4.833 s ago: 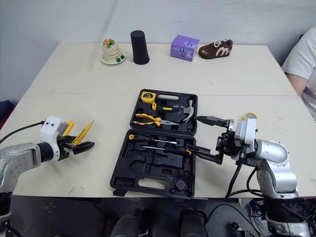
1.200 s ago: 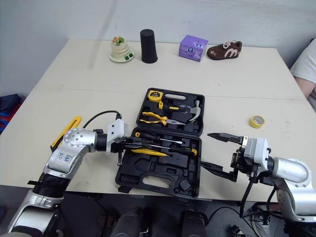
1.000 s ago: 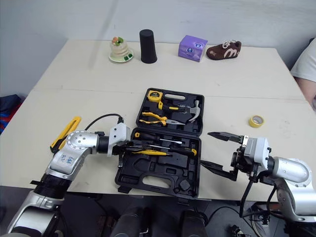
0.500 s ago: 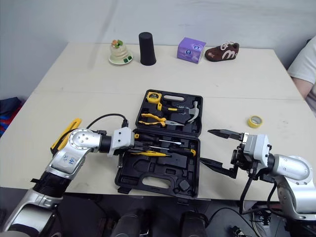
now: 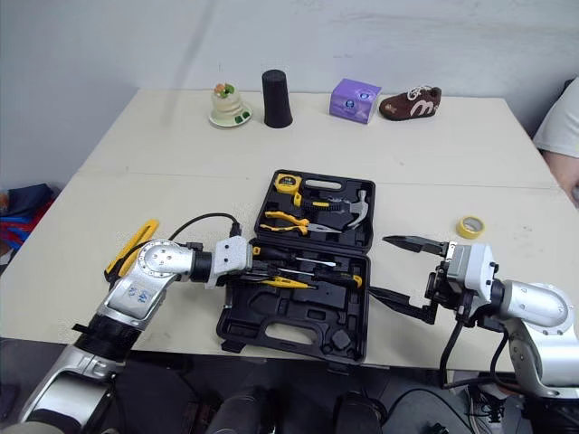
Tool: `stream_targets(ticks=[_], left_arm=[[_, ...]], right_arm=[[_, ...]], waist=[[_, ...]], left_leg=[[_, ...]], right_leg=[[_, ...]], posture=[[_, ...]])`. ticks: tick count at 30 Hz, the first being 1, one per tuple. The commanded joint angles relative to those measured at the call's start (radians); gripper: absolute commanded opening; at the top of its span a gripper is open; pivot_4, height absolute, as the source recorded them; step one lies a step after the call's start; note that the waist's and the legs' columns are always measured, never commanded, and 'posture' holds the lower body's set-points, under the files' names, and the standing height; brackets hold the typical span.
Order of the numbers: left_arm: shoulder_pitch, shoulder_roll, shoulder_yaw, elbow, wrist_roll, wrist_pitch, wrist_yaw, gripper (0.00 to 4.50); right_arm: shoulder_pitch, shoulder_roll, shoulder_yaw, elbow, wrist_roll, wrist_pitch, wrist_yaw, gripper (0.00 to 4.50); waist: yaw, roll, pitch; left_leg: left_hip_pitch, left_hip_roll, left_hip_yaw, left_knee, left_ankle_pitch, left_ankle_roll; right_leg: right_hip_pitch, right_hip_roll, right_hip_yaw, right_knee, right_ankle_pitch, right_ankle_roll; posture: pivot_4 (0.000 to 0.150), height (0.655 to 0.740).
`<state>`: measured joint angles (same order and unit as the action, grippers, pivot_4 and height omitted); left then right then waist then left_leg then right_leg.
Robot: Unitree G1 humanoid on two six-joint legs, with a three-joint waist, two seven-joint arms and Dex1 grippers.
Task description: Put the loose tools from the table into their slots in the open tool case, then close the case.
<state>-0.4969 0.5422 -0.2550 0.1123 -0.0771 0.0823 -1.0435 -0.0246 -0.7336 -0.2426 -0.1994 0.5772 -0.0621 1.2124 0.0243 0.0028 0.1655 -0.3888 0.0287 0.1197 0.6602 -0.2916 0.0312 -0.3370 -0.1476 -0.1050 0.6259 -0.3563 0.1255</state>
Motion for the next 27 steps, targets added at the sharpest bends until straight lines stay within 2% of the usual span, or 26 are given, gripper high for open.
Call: stream_targets(ticks=[1, 4, 16, 27], left_arm=[[-0.033, -0.003, 0.059, 0.018, -0.056, 0.016, -0.009, 0.05], [-0.045, 0.000, 0.066, -0.011, -0.090, 0.032, -0.055, 0.05], [0.031, 0.009, -0.010, -0.061, -0.039, 0.056, -0.084, 0.05], [0.058, 0.034, -0.018, 0.003, 0.022, 0.065, -0.024, 0.05]], right_arm=[[-0.008, 0.002, -0.015, -0.008, 0.003, -0.021, 0.005, 4.50], [-0.012, 0.004, -0.008, -0.010, -0.001, -0.021, 0.003, 4.50], [-0.021, 0.012, 0.007, -0.014, -0.013, -0.016, -0.011, 4.50], [-0.012, 0.006, -0.002, 0.000, -0.010, -0.025, 0.003, 4.50]], waist=[[-0.001, -0.002, 0.002], [-0.003, -0.006, 0.006], [-0.004, -0.009, 0.010], [-0.005, -0.009, 0.010]], left_leg=[[0.000, 0.000, 0.000, 0.000, 0.000, 0.000], [-0.003, 0.001, 0.000, 0.000, 0.001, -0.001], [-0.003, 0.001, 0.002, 0.000, 0.001, 0.000], [-0.002, 0.001, 0.001, -0.001, 0.000, -0.001]], right_leg=[[-0.001, 0.000, -0.001, 0.000, 0.000, 0.000], [-0.003, 0.001, -0.002, 0.001, 0.000, 0.000], [-0.004, 0.002, -0.004, 0.000, 0.000, 0.000], [-0.003, 0.000, -0.003, -0.001, 0.000, 0.000]], posture=[[0.150, 0.7400], [0.150, 0.7400], [0.150, 0.7400], [0.150, 0.7400]])
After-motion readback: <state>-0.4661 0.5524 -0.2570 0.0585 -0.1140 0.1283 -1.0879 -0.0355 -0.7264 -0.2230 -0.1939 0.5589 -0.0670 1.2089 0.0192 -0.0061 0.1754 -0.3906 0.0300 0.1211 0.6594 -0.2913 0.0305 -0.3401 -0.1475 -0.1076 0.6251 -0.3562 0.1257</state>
